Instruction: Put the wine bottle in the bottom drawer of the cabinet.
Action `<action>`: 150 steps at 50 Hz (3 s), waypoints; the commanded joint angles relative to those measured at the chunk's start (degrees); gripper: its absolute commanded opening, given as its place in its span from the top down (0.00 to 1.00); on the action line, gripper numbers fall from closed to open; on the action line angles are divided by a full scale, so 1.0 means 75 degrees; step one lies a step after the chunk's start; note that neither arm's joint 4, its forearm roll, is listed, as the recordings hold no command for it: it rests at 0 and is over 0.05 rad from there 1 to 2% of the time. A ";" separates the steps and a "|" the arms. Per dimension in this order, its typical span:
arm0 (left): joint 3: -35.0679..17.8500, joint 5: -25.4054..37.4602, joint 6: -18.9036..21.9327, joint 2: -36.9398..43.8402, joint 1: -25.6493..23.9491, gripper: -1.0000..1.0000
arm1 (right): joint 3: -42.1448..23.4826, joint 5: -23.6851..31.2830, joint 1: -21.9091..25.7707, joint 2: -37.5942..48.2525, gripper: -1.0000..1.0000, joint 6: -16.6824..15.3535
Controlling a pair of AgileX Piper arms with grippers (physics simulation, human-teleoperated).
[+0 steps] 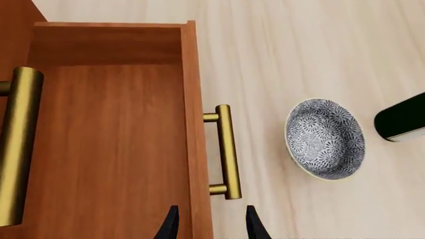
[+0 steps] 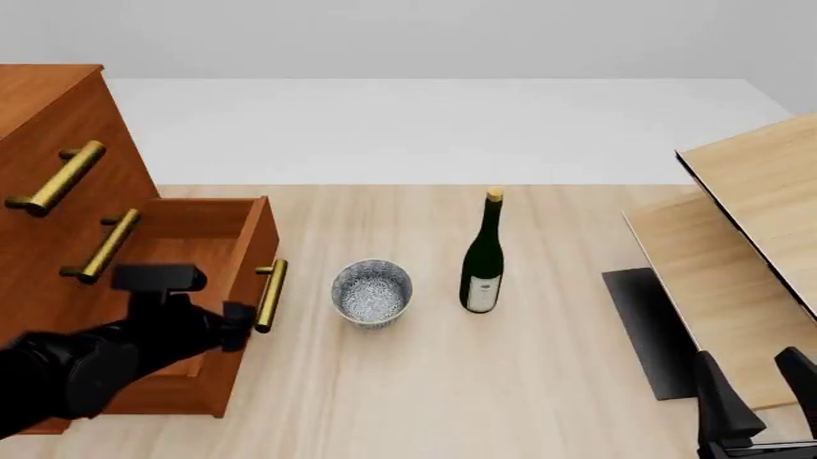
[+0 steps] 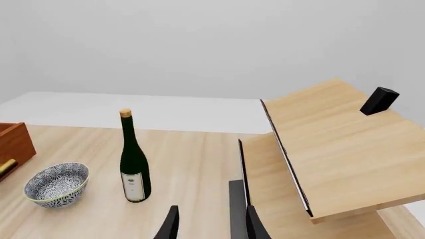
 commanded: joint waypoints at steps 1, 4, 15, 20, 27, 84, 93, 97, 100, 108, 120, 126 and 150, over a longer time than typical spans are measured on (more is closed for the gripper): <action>0.0287 -0.0538 -0.0145 0.0358 -0.0077 0.00 | 0.0000 -0.0007 -0.0001 0.0012 0.00 0.0013; 0.0339 -0.0660 -0.0144 0.0451 -0.0095 0.00 | 0.0001 -0.0010 0.0002 0.0018 0.00 0.0003; 0.0461 -0.0953 -0.0250 0.0688 -0.0283 0.00 | 0.0001 0.0010 0.0010 0.0001 0.00 -0.0005; 0.0405 -0.0936 -0.0250 0.0733 -0.0390 0.00 | 0.0001 -0.0006 0.0016 0.0024 0.00 -0.0005; 0.0414 -0.1041 -0.0308 0.0862 -0.0535 0.00 | 0.0001 0.0026 0.0033 0.0011 0.00 -0.0007; 0.0144 -0.0980 -0.0252 0.1017 -0.1519 0.00 | 0.0002 0.0015 0.0094 0.0067 0.00 -0.0009; 0.0089 -0.0741 -0.0227 0.0689 -0.1552 0.00 | 0.0002 0.0025 0.0109 0.0058 0.00 -0.0018; 0.0032 -0.0562 -0.0119 0.0447 -0.1387 0.00 | 0.0003 -0.0027 0.0112 0.0106 0.00 -0.0026; -0.0062 -0.0348 -0.0044 0.0196 -0.1157 0.00 | 0.0004 -0.0042 0.0116 0.0128 0.00 -0.0030; -0.0486 0.0549 0.0191 -0.0609 -0.1080 0.00 | 0.0003 0.0028 0.0127 0.0059 0.00 -0.0034; -0.1462 0.1367 0.0543 -0.0966 -0.1076 0.00 | 0.0001 0.0063 0.0148 0.0023 0.00 -0.0039; -0.2259 0.1490 0.0614 -0.0747 -0.1288 0.00 | 0.0000 0.0083 0.0158 0.0006 0.00 -0.0058; -0.4974 0.1207 0.1082 0.0697 -0.2470 0.00 | 0.0000 0.0088 0.0164 0.0010 0.00 -0.0058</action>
